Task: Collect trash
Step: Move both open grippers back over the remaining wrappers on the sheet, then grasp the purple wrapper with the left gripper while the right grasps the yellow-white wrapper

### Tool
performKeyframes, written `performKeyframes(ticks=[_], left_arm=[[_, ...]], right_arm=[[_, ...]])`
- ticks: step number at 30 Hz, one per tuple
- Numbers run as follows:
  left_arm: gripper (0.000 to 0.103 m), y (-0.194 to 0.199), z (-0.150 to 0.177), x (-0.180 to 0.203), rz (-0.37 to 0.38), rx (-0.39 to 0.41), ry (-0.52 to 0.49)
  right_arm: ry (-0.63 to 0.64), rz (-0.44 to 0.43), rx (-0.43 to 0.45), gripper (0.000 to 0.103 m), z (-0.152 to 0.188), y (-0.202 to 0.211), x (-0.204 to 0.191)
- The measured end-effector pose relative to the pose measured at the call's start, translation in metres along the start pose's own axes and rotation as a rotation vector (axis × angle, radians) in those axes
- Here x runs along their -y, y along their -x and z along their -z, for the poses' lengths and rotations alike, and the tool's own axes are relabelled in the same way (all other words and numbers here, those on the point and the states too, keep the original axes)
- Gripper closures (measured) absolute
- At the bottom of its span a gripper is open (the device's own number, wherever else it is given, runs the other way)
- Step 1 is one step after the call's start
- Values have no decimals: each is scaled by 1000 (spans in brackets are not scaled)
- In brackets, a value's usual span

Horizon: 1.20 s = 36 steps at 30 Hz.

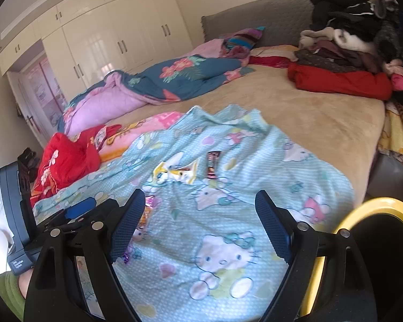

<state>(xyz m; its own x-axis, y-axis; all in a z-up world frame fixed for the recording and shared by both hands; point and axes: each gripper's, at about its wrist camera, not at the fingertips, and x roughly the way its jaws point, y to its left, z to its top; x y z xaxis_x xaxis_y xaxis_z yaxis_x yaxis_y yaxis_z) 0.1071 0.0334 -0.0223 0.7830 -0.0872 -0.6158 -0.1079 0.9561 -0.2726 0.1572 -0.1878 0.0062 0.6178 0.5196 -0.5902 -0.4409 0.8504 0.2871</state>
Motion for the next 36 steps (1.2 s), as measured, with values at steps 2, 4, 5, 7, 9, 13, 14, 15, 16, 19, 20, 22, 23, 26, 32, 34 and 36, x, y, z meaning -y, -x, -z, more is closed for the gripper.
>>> performKeyframes(ticks=[2, 4, 5, 7, 9, 13, 14, 15, 16, 19, 20, 22, 23, 26, 32, 34, 36], left_arm=[[11, 0, 1, -10, -14, -1, 13], [11, -1, 2, -20, -27, -6, 28], [11, -1, 3, -25, -33, -9, 35], [11, -3, 5, -33, -46, -18, 46], [11, -5, 9, -41, -54, -31, 59], [11, -10, 21, -55, -65, -71, 85], [11, -12, 25, -58, -64, -85, 90], [11, -14, 30, -60, -66, -101, 92], [11, -15, 33, -61, -70, -109, 92], [11, -20, 43, -66, -85, -137, 108], [12, -23, 47, -67, -87, -145, 111], [19, -27, 54, -68, -85, -168, 123], [20, -28, 57, -68, -82, -176, 126], [30, -34, 66, -63, -77, -202, 124], [42, -47, 78, -64, -91, -248, 132], [53, -48, 78, -67, -99, -247, 137], [62, -51, 79, -71, -105, -251, 146]], right_arm=[[10, -12, -12, 22, -2, -10, -7], [24, -25, -28, 22, -3, -22, -15], [29, -29, -33, 22, -3, -27, -18], [42, -38, -46, 22, -4, -37, -23], [48, -51, -61, 22, -7, -51, -28], [51, -72, -86, 22, -12, -77, -33], [52, -75, -90, 22, -13, -81, -34], [54, -76, -96, 22, -14, -88, -35], [56, -84, -107, 22, -16, -97, -36], [62, -88, -135, 22, -18, -118, -35], [63, -89, -143, 22, -18, -124, -36], [70, -83, -170, 22, -18, -141, -34], [72, -84, -181, 22, -19, -148, -33], [79, -84, -213, 22, -18, -169, -31], [74, -113, -274, 22, -18, -206, -28], [65, -127, -288, 22, -18, -217, -27], [39, -133, -301, 22, -19, -226, -23]])
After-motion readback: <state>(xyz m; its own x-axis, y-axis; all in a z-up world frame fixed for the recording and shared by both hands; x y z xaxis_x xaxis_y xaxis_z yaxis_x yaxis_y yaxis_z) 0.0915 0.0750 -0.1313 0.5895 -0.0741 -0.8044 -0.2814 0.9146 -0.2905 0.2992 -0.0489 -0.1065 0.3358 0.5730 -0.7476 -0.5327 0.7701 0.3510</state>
